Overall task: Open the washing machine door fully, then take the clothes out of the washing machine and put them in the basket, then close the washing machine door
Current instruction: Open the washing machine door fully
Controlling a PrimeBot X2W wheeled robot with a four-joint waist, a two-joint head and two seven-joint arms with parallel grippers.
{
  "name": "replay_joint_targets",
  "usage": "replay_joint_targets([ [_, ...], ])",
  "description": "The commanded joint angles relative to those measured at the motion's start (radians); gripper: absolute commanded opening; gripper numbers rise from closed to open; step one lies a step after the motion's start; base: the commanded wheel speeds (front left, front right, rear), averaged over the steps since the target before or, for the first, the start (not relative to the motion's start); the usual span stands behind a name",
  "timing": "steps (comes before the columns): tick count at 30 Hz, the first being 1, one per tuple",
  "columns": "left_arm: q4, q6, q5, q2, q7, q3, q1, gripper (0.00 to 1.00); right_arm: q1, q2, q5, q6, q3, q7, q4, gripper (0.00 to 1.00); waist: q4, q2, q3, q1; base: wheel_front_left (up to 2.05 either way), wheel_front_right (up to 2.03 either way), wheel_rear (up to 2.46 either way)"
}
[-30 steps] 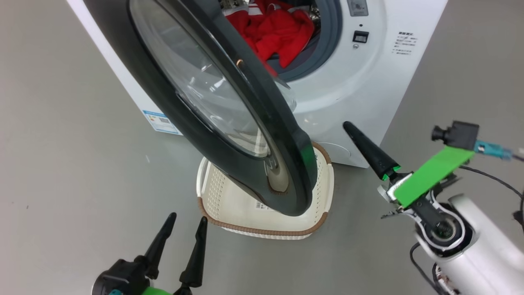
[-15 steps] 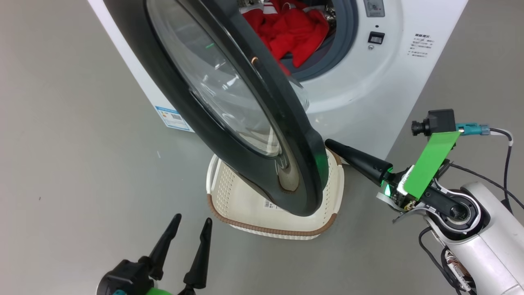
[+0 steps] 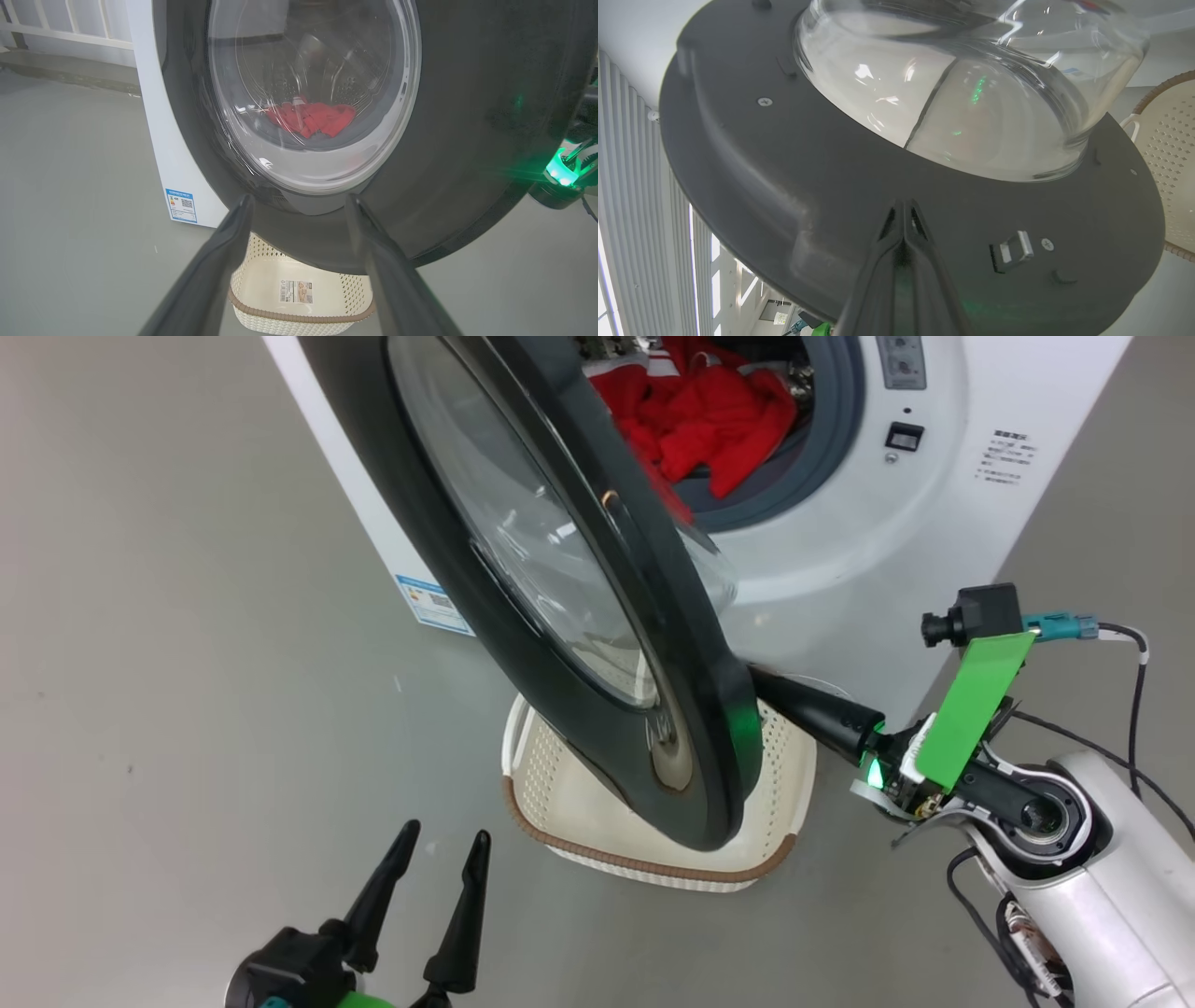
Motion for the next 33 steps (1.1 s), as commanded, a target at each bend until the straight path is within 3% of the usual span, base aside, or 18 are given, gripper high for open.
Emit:
replay_joint_targets([
  [1, -0.030, -0.005, -0.004, 0.012, -0.012, 0.030, 0.003, 1.00, 0.010, 0.024, -0.009, 0.005, 0.010, 0.015, -0.039, 0.00, 0.015, -0.0001, -0.008, 0.0000, 0.00, 0.00, 0.00],
  [19, -0.053, 0.019, -0.015, 0.012, -0.012, 0.035, 0.030, 1.00, 0.079, 0.099, -0.063, 0.005, 0.024, 0.086, -0.071, 0.00, 0.105, -0.0001, -0.036, 0.0000, 0.00, 0.00, 0.00],
  [33, -0.069, 0.067, -0.020, 0.012, -0.012, 0.058, 0.050, 1.00, 0.098, 0.158, -0.092, 0.005, 0.044, 0.128, -0.080, 0.00, 0.160, -0.0001, -0.048, 0.0000, 0.00, 0.00, 0.00],
])
